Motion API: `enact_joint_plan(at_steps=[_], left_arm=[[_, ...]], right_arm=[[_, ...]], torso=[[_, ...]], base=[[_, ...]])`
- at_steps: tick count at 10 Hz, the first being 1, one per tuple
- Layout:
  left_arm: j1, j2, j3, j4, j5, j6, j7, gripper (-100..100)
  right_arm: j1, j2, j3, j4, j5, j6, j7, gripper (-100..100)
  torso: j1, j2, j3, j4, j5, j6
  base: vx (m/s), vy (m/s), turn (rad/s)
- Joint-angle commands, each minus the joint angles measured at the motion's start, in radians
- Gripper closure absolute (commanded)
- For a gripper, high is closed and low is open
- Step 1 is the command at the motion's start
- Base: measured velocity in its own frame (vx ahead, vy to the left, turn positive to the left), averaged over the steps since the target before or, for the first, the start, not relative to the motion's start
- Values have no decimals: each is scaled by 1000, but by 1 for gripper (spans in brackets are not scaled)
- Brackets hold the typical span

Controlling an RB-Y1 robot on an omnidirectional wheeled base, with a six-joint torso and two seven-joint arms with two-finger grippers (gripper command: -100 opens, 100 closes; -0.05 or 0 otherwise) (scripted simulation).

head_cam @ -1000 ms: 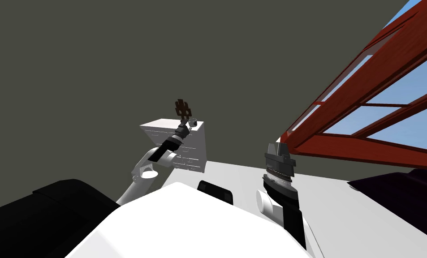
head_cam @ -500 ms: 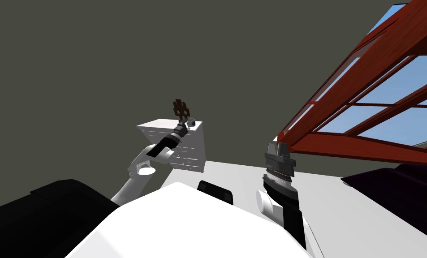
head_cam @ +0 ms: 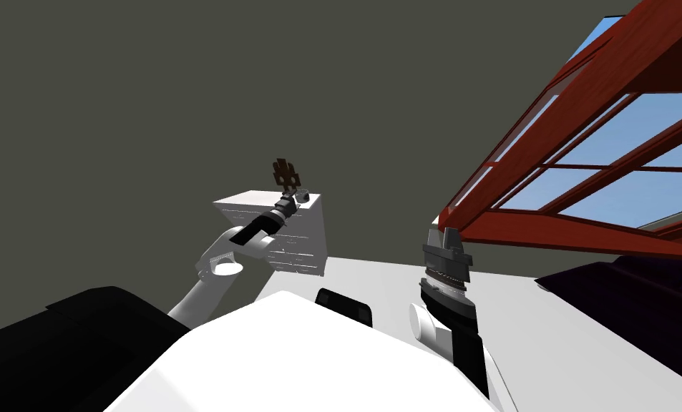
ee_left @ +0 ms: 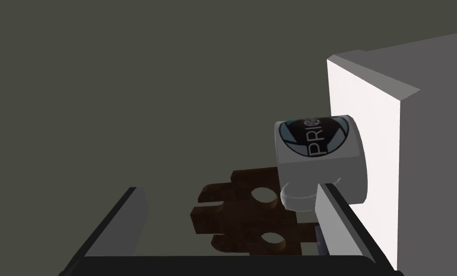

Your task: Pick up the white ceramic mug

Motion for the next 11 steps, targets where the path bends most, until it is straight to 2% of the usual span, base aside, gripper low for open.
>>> enact_joint_plan(at_steps=[1,2,4,5,6,7,8,9,10,11], left_arm=[[-2,15,13,-4,10,50,9,-100],[-7,44,36,-6,29,77,23,-100],[-7,44,36,-6,29,112,23,-100],[-11,73,60,-6,49,151,37,-100],[-11,73,60,-6,49,170,37,-100],[-14,102,83,-7,69,203,52,-100],[-14,102,83,-7,69,228,52,-100],[-17,130,107,-7,89,259,66,-100],[-17,130,107,-7,89,285,66,-100],[-18,157,130,-8,109,313,81,-100]], right_arm=[[0,0,0,0,0,0,0,0],[0,0,0,0,0,0,0,0],[0,0,0,0,0,0,0,0],[0,0,0,0,0,0,0,0],[0,0,0,0,0,0,0,0],[0,0,0,0,0,0,0,0],[0,0,0,0,0,0,0,0],[0,0,0,0,0,0,0,0],[0,0,0,0,0,0,0,0],[0,0,0,0,0,0,0,0]], torso=[[0,0,0,0,0,0],[0,0,0,0,0,0],[0,0,0,0,0,0],[1,0,0,0,0,0],[1,0,0,0,0,0],[1,0,0,0,0,0],[1,-1,0,0,0,0],[1,-1,0,0,0,0],[1,-1,0,0,0,0],[1,-1,0,0,0,0]], base=[[8,-9,-25],[12,-11,-40],[6,-3,-12],[10,-4,-49],[11,-2,-28],[17,-3,-46],[16,0,-25],[22,2,-41],[18,5,-21],[18,6,-46]])
